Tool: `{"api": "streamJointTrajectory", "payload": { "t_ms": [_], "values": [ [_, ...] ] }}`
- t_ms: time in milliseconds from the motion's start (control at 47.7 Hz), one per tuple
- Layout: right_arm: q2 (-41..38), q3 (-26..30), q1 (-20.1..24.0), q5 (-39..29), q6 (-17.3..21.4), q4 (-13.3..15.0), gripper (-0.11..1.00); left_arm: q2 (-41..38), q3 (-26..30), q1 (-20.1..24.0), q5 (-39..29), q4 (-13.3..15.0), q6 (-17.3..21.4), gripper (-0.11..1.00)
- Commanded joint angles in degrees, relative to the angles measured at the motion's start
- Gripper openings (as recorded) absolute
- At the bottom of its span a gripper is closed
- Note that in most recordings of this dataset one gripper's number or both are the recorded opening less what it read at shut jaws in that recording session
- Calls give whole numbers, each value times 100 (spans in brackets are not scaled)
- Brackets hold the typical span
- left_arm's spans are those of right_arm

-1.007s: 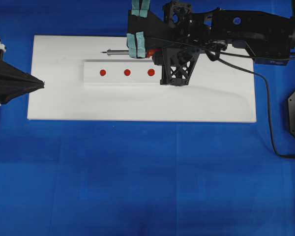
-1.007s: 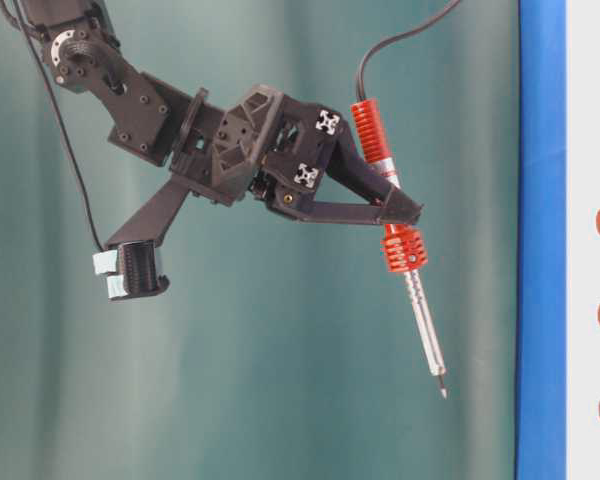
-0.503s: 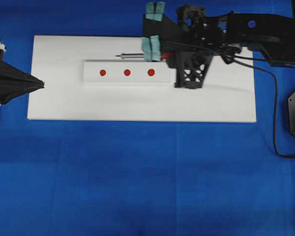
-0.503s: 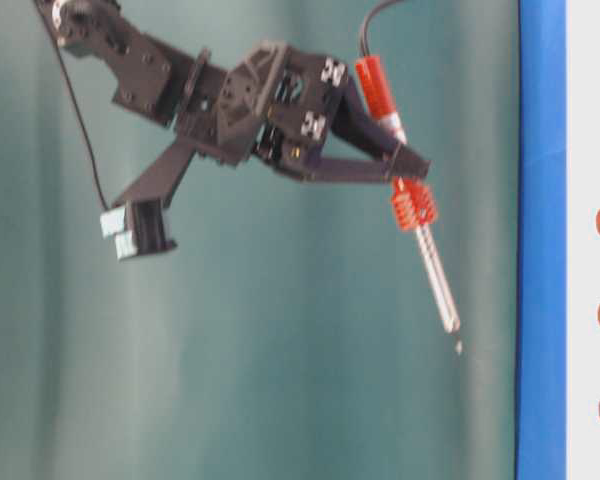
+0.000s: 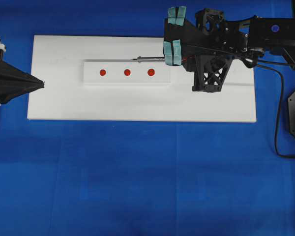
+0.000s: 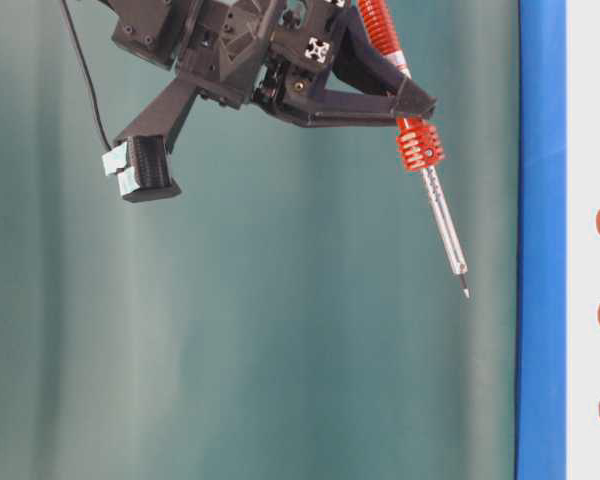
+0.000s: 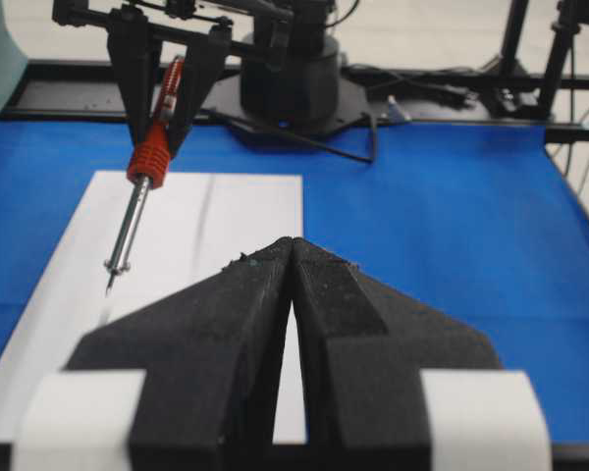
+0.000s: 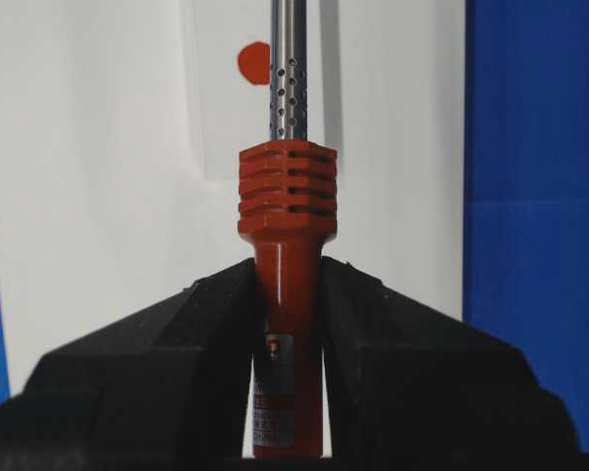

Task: Touch the tip of the soldering iron to the mark.
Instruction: 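Raise the iron and shift it right above the strip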

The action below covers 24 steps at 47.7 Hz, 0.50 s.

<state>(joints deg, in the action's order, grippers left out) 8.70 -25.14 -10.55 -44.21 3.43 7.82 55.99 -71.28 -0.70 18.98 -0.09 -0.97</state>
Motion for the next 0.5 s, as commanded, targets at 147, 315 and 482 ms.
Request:
{"api": "streamJointTrajectory", "payload": {
  "t_ms": [147,315,482],
  "values": [
    [141,53,0,9,-18,9,6,-18,53,9,53,0,0,2],
    [141,53,0,18,-18,9,6,-18,53,9,53,0,0,2],
    [114,62,0,-70,-26,0,6,-26,53,0,53,0,0,2]
  ]
}}
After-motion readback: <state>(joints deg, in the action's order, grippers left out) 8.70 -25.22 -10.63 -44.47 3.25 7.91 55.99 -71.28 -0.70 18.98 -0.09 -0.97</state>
